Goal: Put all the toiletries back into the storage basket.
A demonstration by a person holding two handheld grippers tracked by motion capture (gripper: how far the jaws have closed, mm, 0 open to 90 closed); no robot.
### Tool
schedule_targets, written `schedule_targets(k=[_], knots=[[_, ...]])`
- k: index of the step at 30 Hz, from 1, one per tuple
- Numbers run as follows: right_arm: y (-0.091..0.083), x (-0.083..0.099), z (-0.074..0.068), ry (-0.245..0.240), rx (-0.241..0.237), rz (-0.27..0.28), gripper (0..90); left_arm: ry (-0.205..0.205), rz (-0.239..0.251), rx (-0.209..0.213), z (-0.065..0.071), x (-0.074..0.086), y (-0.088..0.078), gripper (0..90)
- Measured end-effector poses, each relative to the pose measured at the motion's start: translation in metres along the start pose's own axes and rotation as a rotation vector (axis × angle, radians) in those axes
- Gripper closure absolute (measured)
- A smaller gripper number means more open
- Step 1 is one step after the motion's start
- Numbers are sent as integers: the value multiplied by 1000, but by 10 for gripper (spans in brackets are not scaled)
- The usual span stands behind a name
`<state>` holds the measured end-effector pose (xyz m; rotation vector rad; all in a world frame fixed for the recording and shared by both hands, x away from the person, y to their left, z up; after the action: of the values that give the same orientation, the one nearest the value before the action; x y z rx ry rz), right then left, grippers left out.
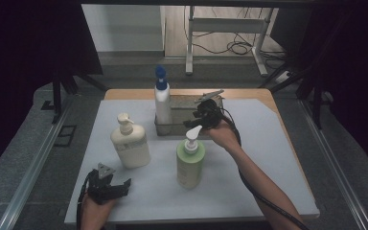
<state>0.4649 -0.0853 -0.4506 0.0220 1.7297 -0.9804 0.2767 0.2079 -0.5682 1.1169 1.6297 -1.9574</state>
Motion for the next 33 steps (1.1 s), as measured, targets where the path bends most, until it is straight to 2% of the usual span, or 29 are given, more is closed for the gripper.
schedule_targets(k=[7, 16, 20, 23, 33], knots=[[-20, 10, 0, -16, -1, 15, 330, 0, -2, -1, 0, 0, 0, 119], [-47, 35, -3, -32, -3, -2, 306, 1, -2, -1, 0, 0, 0, 119], [-54, 42, -4, -42, -2, 1, 287, 1, -2, -2, 0, 0, 0, 119], [-67, 52, -5, -41, 6, 10, 260, 1, -2, -2, 0, 0, 0, 119], [-86, 76, -12, -57, 4, -2, 223, 1, 0, -5, 0, 0, 0, 119]])
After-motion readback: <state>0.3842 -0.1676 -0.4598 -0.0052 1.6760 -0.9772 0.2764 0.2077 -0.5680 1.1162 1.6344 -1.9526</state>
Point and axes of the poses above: each handheld gripper's, and its own axes: y roughly forward along the jaws, x roughly out of its underside, z roughly to its right, the point moved 6 cm from there along y, roughly forward along the jaws, and after that the axes turned 6 degrees about z, right-handed, at the moved point
